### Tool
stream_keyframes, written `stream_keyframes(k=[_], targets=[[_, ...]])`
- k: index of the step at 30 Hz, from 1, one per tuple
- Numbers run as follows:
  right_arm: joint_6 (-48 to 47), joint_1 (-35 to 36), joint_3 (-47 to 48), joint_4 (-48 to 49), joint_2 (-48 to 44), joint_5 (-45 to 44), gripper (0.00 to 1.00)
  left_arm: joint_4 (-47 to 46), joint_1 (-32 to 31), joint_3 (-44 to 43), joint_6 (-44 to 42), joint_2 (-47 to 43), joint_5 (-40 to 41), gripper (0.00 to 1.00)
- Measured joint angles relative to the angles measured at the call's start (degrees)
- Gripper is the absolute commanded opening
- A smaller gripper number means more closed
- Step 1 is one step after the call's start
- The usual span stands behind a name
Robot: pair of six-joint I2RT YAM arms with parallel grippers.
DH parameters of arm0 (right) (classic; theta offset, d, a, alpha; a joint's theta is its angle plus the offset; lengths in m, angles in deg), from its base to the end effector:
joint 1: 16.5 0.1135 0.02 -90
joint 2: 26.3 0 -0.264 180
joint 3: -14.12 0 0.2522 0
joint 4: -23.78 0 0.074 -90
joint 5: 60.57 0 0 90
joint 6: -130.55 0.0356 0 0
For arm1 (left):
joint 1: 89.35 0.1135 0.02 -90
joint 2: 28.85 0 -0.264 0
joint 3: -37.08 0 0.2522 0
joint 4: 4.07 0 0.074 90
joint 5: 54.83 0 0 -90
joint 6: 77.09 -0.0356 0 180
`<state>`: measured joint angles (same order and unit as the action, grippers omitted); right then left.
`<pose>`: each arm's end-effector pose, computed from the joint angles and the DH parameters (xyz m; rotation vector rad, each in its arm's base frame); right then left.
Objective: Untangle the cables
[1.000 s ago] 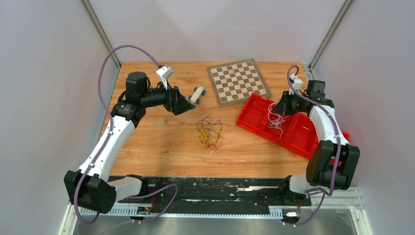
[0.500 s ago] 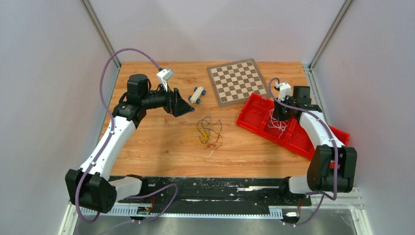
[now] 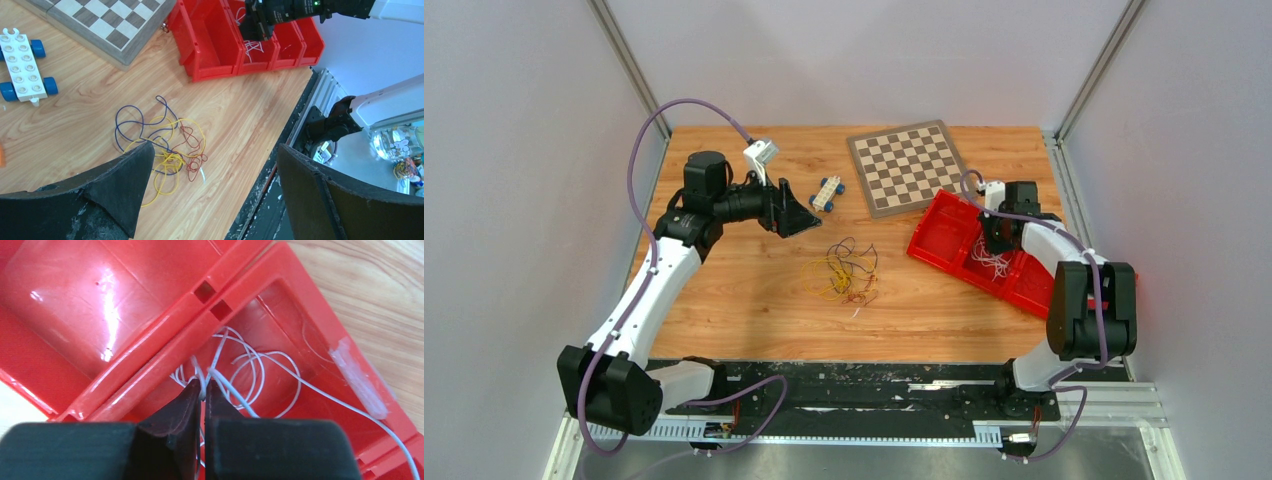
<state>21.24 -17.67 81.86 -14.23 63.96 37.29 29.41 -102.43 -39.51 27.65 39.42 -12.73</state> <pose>0.3080 -0.0014 0.1858 -0.4583 2.5714 0.0545 0.2477 -0.0847 0.3536 0.5239 1.9656 -1.1430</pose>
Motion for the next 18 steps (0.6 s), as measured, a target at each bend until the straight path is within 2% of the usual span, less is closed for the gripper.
stream_keyframes(k=[5, 8, 13, 18], targets=[[-0.02, 0.57, 0.59, -1.46, -0.44, 1.95, 0.34, -0.24, 0.00, 0.00, 0.15, 0.00, 0.24, 1.00], [-0.57, 0.63, 2.12, -5.11, -2.69, 2.69, 0.38, -0.24, 0.00, 0.00, 0.17, 0.00, 0.42, 1.00], [-1.75, 0.63, 7.08, -11.45, -8.04, 3.41, 0.39, -1.97, 0.00, 0.28, 1.31, 0.00, 0.39, 1.00], [-4.57, 0.61, 13.05, -17.75, -9.99, 4.74, 0.47, -3.48, 0.00, 0.98, 2.78, 0.00, 0.02, 1.00]])
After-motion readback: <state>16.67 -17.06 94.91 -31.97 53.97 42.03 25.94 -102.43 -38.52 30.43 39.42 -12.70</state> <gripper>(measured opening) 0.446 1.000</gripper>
